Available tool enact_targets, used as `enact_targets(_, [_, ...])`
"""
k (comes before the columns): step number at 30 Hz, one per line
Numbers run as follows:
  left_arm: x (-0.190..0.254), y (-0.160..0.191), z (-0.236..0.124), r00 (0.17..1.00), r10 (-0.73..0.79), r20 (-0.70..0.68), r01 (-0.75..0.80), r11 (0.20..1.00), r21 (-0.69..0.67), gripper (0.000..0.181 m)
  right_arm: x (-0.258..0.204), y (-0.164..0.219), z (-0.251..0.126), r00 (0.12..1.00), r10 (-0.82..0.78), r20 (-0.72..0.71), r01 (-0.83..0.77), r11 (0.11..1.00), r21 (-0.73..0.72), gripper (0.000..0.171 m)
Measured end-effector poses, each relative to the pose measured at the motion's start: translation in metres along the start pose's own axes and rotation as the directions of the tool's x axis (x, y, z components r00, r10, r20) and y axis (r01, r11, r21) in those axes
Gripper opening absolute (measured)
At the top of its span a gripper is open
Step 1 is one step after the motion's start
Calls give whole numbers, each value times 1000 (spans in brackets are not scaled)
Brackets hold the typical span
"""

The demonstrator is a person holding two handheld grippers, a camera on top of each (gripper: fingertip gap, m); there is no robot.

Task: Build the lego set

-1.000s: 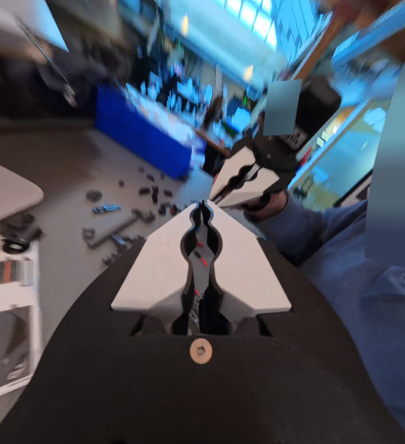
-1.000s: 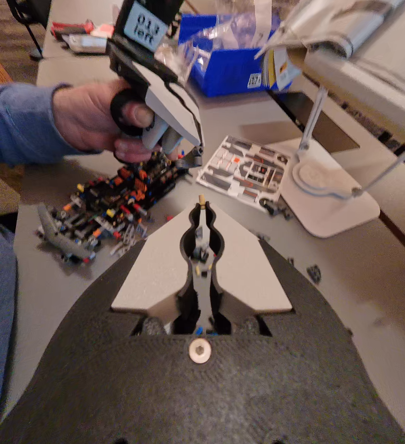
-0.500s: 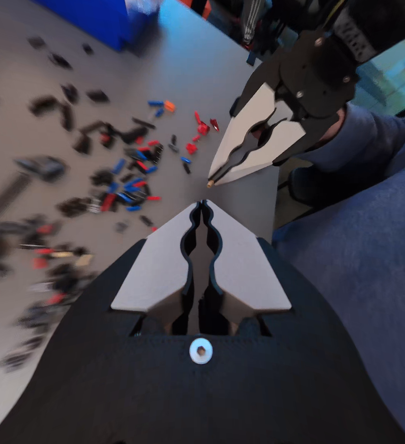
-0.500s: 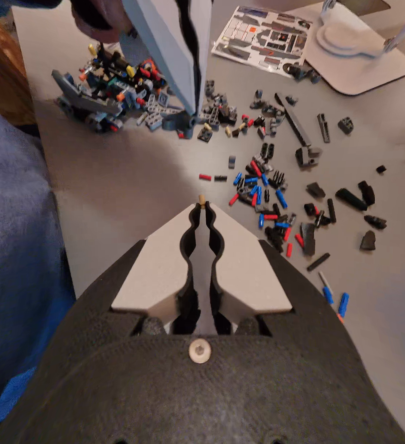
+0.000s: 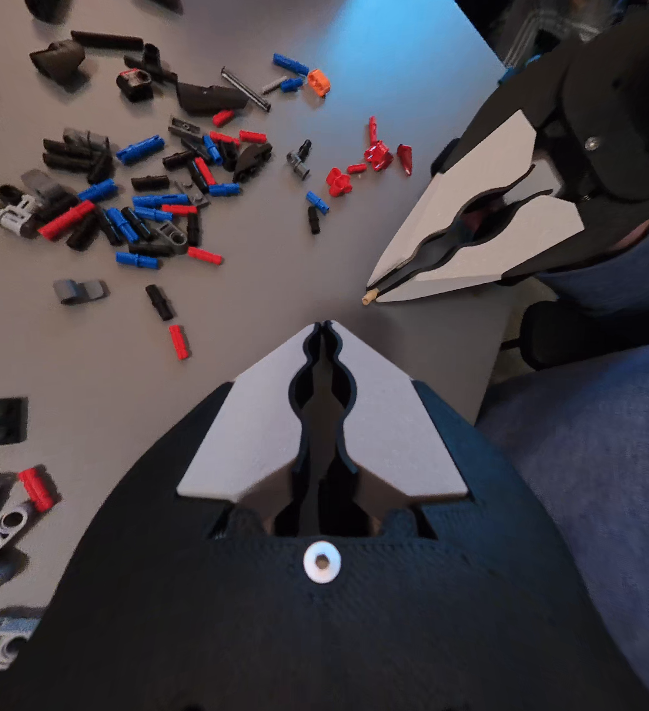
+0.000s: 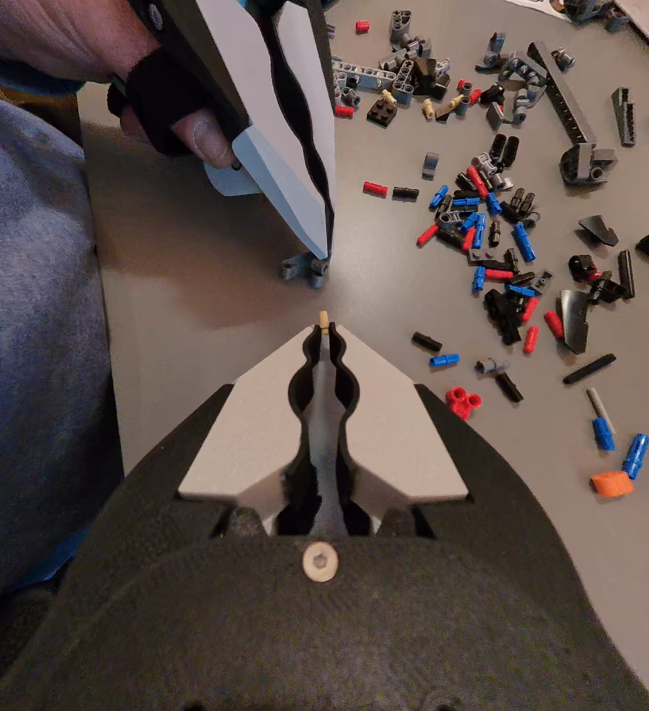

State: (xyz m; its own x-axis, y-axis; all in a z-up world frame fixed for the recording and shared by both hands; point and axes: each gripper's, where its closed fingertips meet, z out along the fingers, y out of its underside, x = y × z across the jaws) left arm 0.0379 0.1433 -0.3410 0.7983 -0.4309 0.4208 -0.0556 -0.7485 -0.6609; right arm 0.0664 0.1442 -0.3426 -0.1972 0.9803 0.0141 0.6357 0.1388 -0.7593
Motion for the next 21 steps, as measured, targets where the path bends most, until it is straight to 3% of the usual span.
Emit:
enact_targets(7, [-11, 4, -10, 987, 85, 138, -81, 996, -39, 10, 0, -1, 8, 1000, -15, 9, 15, 1000, 0, 2])
enact_targets(11, [1, -7, -17, 972, 208, 106, -208, 978, -10, 10, -5, -2, 10, 999, -8, 34, 8, 1000, -5, 2])
enact_targets(21, [-3, 4, -5, 814, 581, 23, -557, 791, -255, 10, -10, 1, 12, 999, -11, 51, 13, 999, -34, 1])
